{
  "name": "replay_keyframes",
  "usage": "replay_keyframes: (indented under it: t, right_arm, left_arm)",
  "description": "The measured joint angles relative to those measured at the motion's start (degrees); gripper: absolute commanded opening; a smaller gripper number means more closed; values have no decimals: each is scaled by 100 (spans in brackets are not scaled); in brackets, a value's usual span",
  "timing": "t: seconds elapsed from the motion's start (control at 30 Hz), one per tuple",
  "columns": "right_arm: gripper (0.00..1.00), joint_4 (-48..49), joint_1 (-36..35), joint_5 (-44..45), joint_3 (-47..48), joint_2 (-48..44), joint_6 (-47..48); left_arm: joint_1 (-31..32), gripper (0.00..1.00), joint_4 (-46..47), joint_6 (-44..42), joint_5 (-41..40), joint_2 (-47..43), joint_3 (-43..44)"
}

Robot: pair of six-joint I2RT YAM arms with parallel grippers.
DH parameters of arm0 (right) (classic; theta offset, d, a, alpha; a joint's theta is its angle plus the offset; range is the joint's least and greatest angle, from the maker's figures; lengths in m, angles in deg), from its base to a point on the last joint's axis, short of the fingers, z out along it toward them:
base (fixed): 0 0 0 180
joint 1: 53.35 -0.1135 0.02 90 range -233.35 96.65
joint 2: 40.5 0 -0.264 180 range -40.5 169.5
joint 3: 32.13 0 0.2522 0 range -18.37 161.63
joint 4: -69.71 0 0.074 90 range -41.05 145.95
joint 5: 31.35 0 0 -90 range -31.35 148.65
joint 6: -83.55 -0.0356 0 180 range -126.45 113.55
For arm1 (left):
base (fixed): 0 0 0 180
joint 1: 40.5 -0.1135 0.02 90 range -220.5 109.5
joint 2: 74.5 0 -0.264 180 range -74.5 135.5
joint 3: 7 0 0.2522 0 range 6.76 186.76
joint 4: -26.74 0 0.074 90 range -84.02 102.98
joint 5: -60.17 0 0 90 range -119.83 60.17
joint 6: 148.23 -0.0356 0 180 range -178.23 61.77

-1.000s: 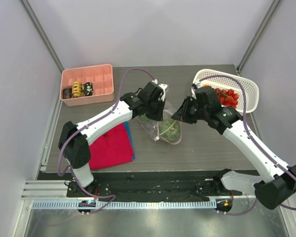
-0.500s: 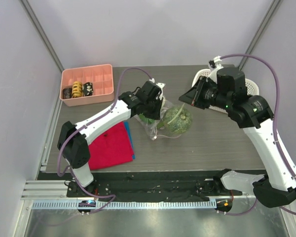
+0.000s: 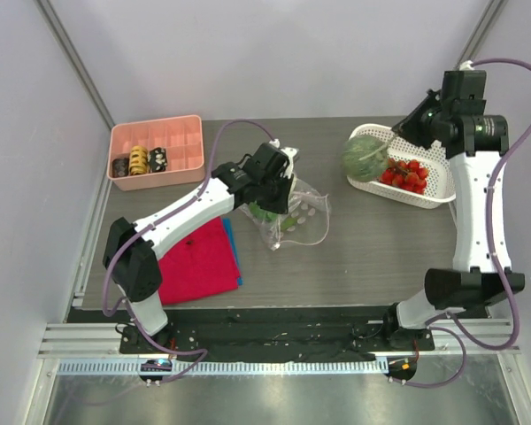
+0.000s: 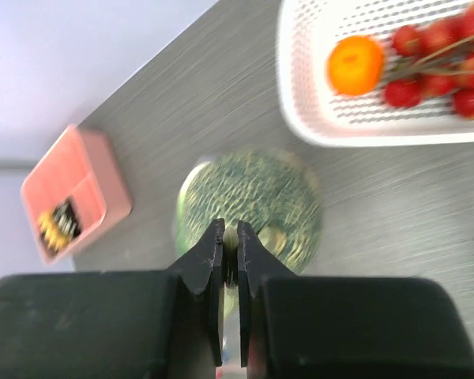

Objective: Open the zip-top bag and remove the fake food

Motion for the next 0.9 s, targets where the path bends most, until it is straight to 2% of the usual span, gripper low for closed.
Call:
replay_keyframes:
  t: [0.23,0.43,0.9]
  right_arm:
    - [1,457,1215,221,52,1029,-94]
    - [1,739,1886,535,715,2002,-87]
    - [1,1480,2658,608,1043,2756,-20]
  left_arm:
    - [0,0,70,-170,321,-164,-157]
    - [-2,0,79,-446,435,-376,-203]
    - [-15,0,122,-697,575,-656,-348]
